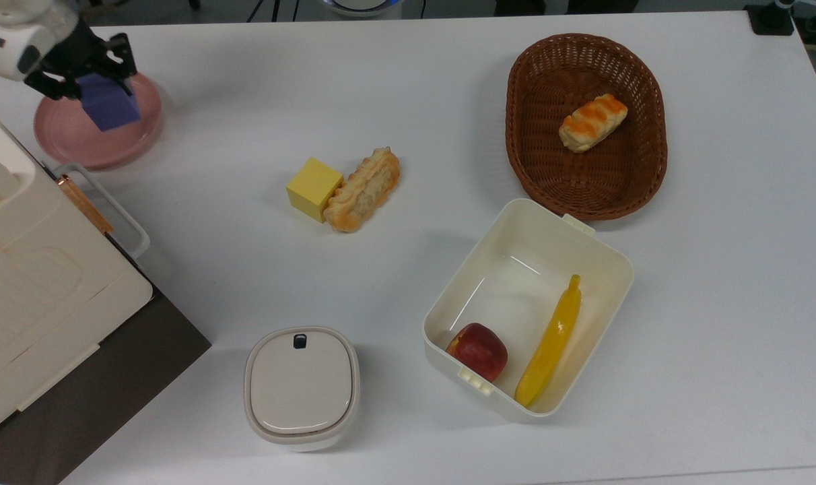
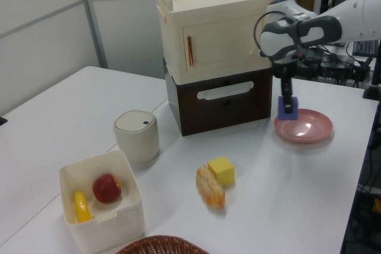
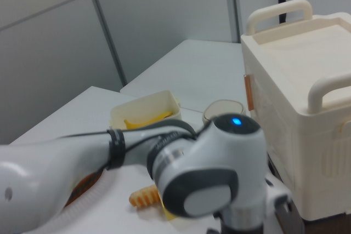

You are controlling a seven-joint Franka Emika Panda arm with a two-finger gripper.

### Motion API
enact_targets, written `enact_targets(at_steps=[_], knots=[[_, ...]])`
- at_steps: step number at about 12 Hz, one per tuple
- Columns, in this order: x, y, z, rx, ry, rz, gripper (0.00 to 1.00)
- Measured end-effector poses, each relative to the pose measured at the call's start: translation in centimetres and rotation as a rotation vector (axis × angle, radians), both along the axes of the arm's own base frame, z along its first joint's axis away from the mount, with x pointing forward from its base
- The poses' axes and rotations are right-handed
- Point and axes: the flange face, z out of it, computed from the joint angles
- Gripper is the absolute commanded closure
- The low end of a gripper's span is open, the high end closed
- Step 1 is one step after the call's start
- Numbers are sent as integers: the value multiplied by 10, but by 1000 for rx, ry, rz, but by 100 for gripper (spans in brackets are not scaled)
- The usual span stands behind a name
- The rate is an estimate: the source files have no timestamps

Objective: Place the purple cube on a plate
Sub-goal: 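Lift the purple cube and carry it over the pink plate, then lower the cube onto the pink plate and open the gripper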

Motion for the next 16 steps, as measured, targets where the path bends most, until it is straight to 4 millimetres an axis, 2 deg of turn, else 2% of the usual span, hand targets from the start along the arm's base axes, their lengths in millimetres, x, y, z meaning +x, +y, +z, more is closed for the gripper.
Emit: enact_targets(at_steps=[1,2,3,5,6,7,13,16], knots=[[-15,-19,-3,9,5,0,49],[-28,-36,-6,16,10,-6,39],[-35,-45,-8,21,13,-11,35],[-36,-51,-13,18,7,-17,34],[-34,-51,-17,18,6,-16,24],[-32,-52,-21,14,-1,-14,1],[-29,-54,-24,6,-12,-13,0],[-26,-54,-17,-3,-25,-12,0]])
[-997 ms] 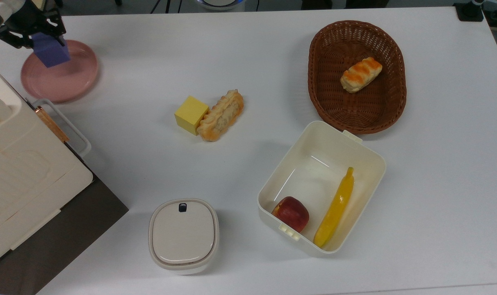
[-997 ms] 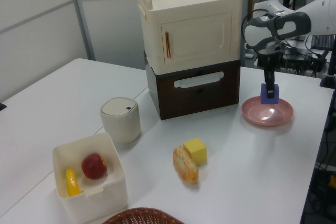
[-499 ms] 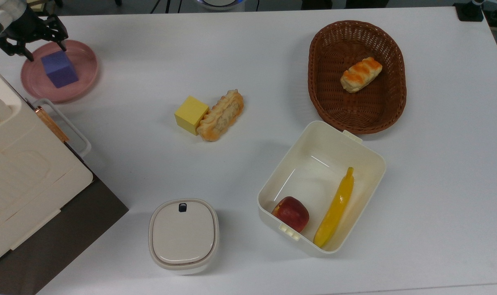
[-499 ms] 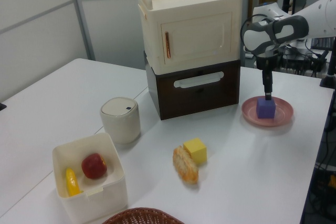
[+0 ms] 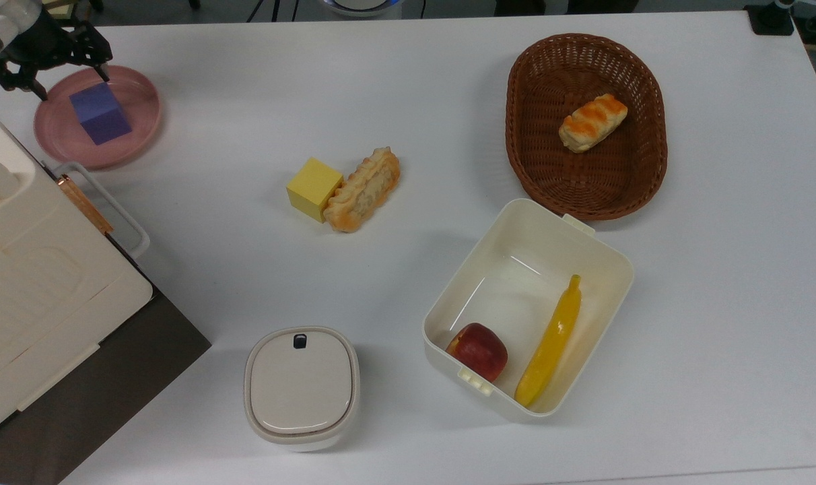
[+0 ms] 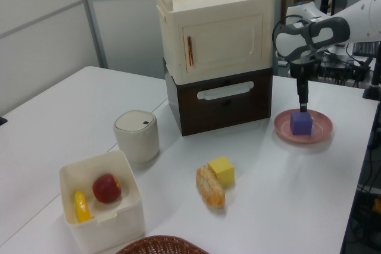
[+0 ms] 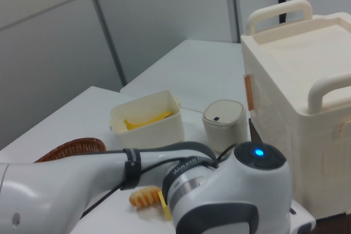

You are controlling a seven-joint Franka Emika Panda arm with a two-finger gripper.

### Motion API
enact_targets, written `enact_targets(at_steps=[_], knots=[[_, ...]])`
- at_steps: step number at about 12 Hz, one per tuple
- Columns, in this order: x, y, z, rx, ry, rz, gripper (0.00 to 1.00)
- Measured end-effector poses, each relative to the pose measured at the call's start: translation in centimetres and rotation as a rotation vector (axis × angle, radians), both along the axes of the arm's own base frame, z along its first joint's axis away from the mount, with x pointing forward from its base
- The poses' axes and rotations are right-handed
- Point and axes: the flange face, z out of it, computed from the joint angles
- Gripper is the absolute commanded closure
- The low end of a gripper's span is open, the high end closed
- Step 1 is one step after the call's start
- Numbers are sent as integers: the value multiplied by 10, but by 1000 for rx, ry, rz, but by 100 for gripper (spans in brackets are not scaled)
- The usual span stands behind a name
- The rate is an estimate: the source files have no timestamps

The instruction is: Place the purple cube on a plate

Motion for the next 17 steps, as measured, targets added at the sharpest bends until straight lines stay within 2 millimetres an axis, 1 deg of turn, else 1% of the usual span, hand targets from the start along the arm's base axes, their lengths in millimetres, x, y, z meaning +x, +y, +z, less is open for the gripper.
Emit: enact_targets(at_steps=[2,3,4,5,8,11,13,14,16,17], knots=[[9,8,16,-18,-27,-26,0],[19,24,29,-31,-45,-62,0],[27,38,38,-37,-57,-94,0],[39,63,51,-43,-72,-137,0],[59,125,81,-51,-89,-221,0],[73,196,117,-72,-112,-324,0],[72,247,144,-87,-119,-402,0],[70,267,157,-93,-121,-429,0],[65,302,179,-101,-130,-454,0],[64,318,187,-101,-135,-449,0]])
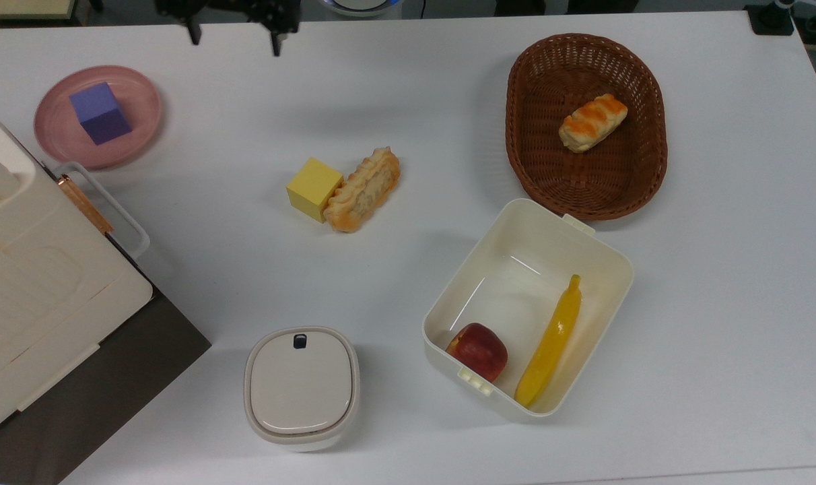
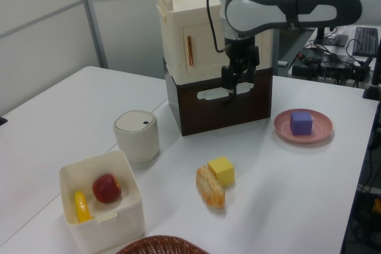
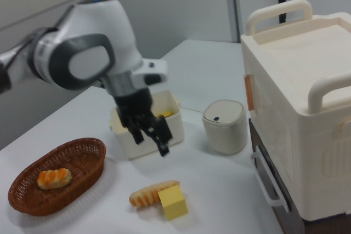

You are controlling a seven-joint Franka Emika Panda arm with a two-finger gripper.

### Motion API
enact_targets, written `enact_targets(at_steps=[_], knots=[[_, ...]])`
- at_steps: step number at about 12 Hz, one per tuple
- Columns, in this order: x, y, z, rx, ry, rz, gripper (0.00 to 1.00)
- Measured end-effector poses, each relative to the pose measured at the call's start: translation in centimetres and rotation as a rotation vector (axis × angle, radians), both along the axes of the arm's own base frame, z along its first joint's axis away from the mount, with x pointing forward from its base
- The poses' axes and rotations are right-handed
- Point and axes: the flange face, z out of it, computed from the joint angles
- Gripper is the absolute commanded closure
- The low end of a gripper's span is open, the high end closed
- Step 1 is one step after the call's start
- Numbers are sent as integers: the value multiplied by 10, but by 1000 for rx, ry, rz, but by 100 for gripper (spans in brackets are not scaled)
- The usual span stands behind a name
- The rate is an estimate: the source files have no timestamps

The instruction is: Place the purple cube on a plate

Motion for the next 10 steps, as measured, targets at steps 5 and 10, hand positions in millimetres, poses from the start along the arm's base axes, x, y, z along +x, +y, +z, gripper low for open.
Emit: enact_targets(at_steps=[5,10], knots=[[2,40,14,41,-13,37,0],[3,49,15,51,-15,50,0]])
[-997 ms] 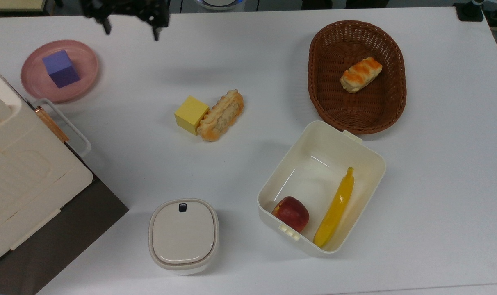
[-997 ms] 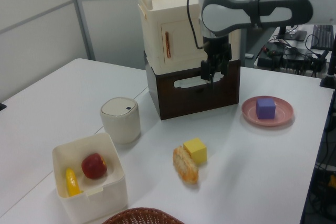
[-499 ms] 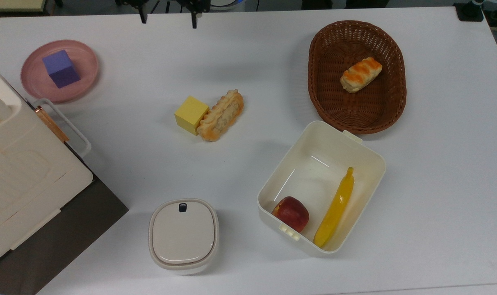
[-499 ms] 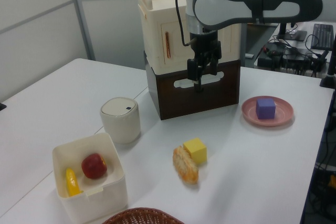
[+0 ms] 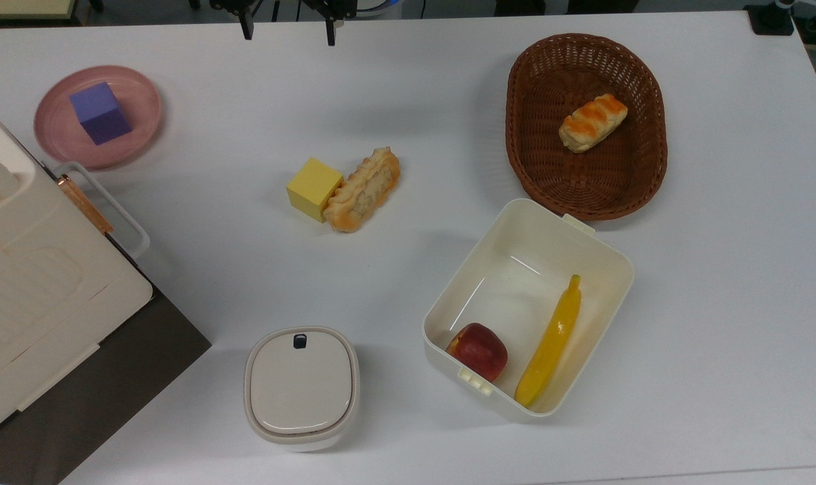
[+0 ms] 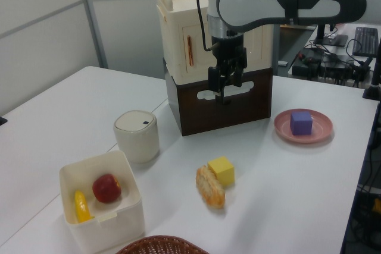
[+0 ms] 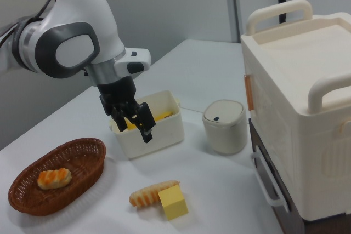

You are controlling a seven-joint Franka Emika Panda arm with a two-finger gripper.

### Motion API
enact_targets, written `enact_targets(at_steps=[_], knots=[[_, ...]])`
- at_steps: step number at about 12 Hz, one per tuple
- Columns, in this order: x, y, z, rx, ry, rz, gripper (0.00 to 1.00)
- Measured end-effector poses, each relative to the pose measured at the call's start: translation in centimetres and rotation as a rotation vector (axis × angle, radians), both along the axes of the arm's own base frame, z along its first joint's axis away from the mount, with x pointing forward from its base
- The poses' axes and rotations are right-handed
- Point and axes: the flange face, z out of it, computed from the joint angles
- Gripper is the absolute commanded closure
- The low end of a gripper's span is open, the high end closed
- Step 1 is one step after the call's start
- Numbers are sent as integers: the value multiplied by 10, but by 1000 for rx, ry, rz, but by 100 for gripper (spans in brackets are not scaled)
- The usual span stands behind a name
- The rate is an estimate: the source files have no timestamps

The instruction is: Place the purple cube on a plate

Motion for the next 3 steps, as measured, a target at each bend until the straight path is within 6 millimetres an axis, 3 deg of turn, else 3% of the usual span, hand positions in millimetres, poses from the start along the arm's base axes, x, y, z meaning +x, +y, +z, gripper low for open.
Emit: enact_targets(at_steps=[3], knots=[[0,9,0,0,6,1,0]])
